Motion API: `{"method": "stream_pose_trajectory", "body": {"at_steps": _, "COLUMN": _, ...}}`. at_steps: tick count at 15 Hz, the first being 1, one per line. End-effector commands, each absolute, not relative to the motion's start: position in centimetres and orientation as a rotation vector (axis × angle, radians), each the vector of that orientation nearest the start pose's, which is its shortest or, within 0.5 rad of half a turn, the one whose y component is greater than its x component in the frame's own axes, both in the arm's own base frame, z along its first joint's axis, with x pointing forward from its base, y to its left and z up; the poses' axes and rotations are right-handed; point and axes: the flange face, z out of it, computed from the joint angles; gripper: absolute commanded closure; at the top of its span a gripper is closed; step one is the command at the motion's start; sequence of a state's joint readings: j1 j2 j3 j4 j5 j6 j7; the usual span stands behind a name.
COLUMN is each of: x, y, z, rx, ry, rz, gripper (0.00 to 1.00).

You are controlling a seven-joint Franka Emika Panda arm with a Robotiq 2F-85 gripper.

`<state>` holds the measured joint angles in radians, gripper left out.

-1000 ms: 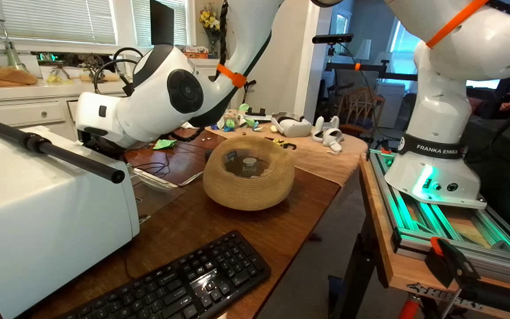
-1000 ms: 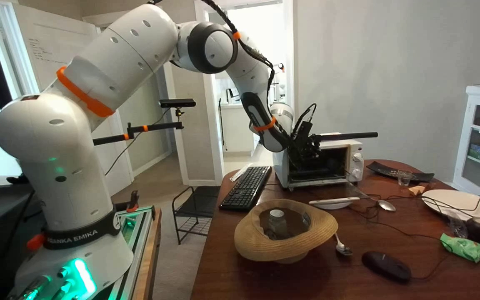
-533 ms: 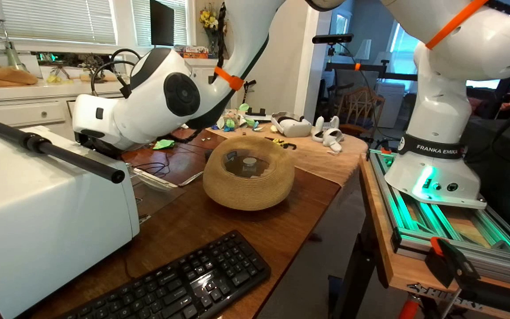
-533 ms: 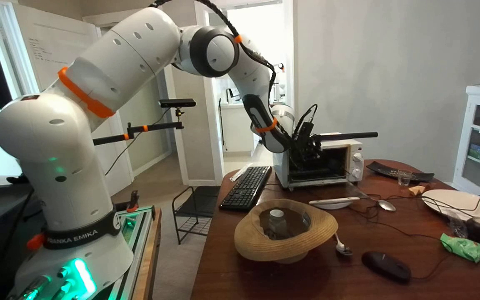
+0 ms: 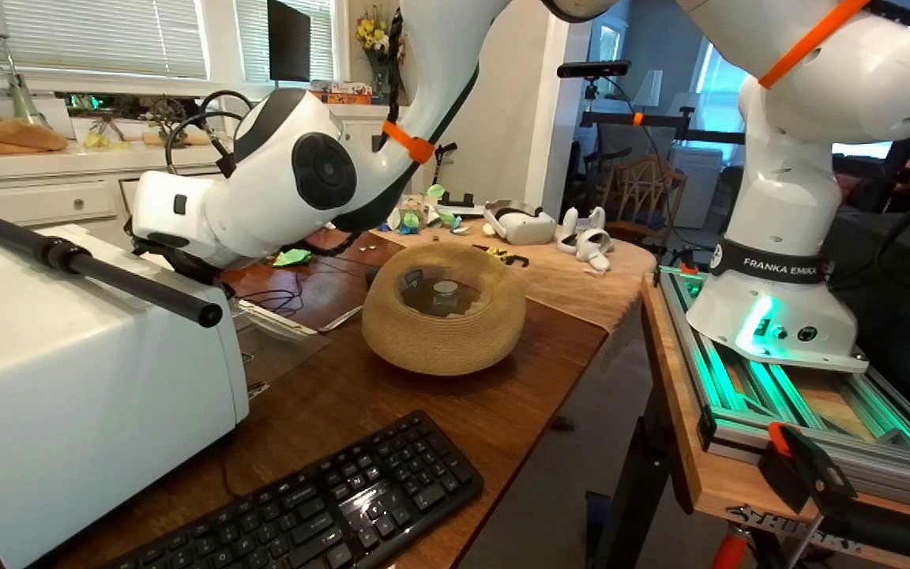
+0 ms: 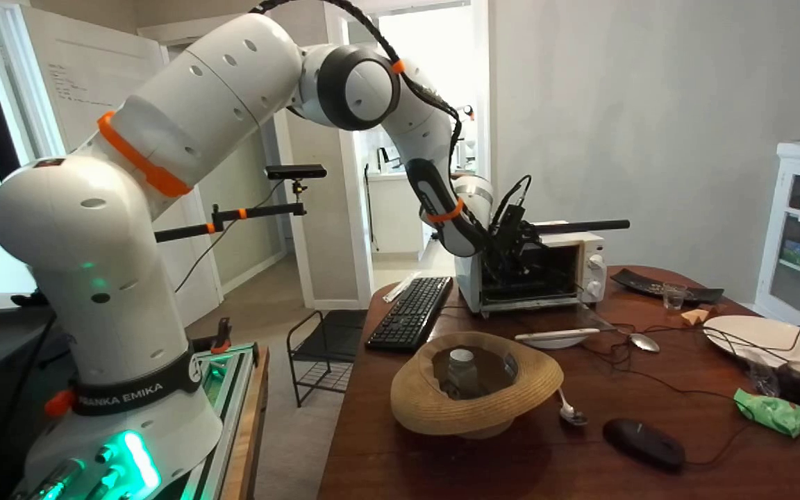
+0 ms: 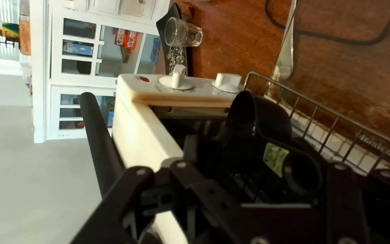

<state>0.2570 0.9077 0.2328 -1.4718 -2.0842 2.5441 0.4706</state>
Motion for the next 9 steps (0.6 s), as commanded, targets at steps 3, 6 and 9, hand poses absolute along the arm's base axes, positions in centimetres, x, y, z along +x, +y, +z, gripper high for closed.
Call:
{"method": "stream_pose_trajectory", "body": {"at_steps": 3, "x": 64.2, "y": 33.0, "z": 16.6, "rx": 1.534, "ry": 1.660, "rz": 0.829, "gripper": 0.00}}
{"method": "stream_pose_trajectory", "body": {"at_steps": 6, "x": 63.6, "y": 33.3, "z": 18.3, "rx": 1.692, "ry": 1.705, "rz": 0.888, "gripper": 0.00}}
{"method": "stream_pose_trajectory", "body": {"at_steps": 9, "x": 62.8, "y": 33.5, "z": 19.9, "rx": 1.857, "ry": 1.750, "rz": 0.929, "gripper": 0.00}}
